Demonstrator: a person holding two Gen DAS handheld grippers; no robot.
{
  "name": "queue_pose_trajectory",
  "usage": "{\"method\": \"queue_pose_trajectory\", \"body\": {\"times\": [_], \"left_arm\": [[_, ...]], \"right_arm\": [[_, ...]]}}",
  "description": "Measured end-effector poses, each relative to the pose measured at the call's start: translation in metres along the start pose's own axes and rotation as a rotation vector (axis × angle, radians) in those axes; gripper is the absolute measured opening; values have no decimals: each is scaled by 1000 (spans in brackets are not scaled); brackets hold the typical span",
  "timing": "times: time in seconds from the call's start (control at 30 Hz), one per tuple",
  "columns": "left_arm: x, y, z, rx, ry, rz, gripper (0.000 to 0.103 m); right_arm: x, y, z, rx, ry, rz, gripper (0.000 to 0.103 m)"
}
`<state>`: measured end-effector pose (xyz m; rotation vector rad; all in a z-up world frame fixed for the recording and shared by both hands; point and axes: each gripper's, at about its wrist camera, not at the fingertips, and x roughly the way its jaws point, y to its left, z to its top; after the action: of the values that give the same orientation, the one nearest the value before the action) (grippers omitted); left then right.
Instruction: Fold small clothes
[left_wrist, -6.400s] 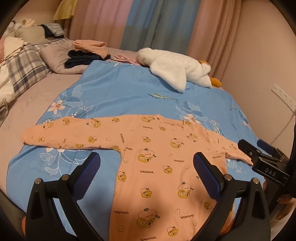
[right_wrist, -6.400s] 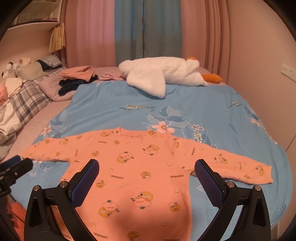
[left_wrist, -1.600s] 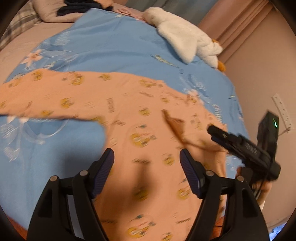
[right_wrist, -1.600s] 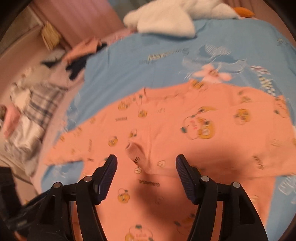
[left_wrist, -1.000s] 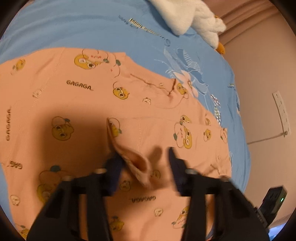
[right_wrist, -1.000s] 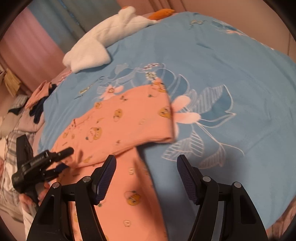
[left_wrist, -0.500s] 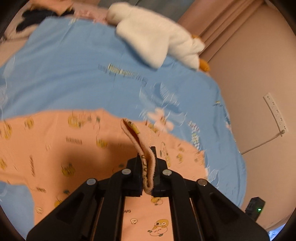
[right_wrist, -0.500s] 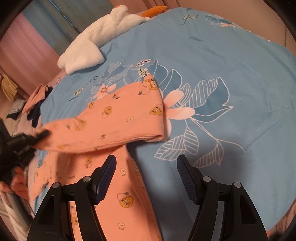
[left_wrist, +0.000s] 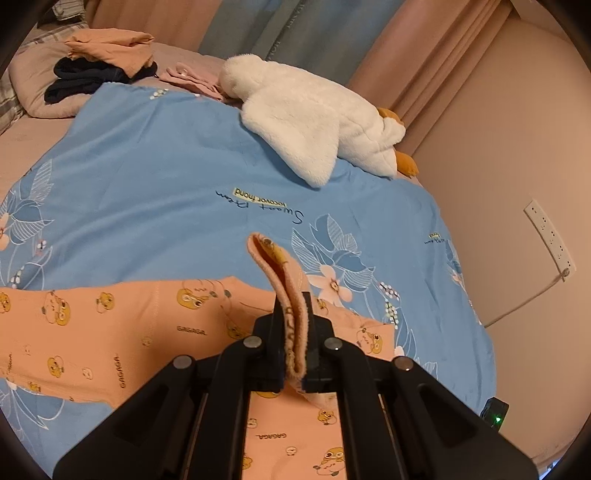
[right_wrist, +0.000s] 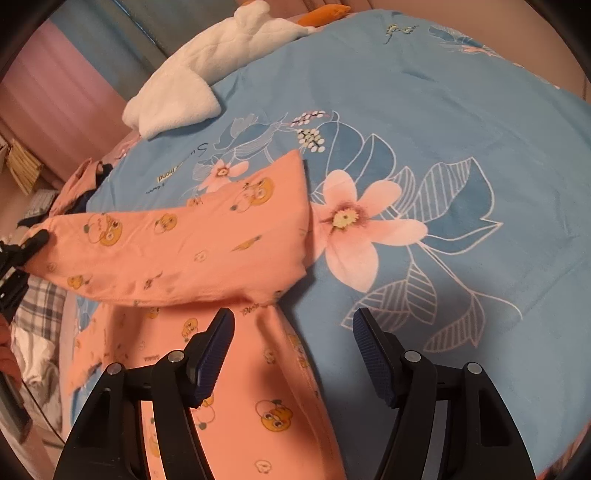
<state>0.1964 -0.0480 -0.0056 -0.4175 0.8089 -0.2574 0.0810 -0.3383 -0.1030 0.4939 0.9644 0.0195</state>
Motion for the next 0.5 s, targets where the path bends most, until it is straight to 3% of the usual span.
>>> {"method": "queue_pose_trajectory", "body": {"times": [0.4, 0.5], "left_arm": [[-15, 20, 3, 8, -18, 57, 4], [-15, 27, 1, 8, -10, 77, 4]], "right_arm": [[11, 20, 2, -56, 12, -27, 68], [14, 23, 3, -68, 10, -31, 60]]}}
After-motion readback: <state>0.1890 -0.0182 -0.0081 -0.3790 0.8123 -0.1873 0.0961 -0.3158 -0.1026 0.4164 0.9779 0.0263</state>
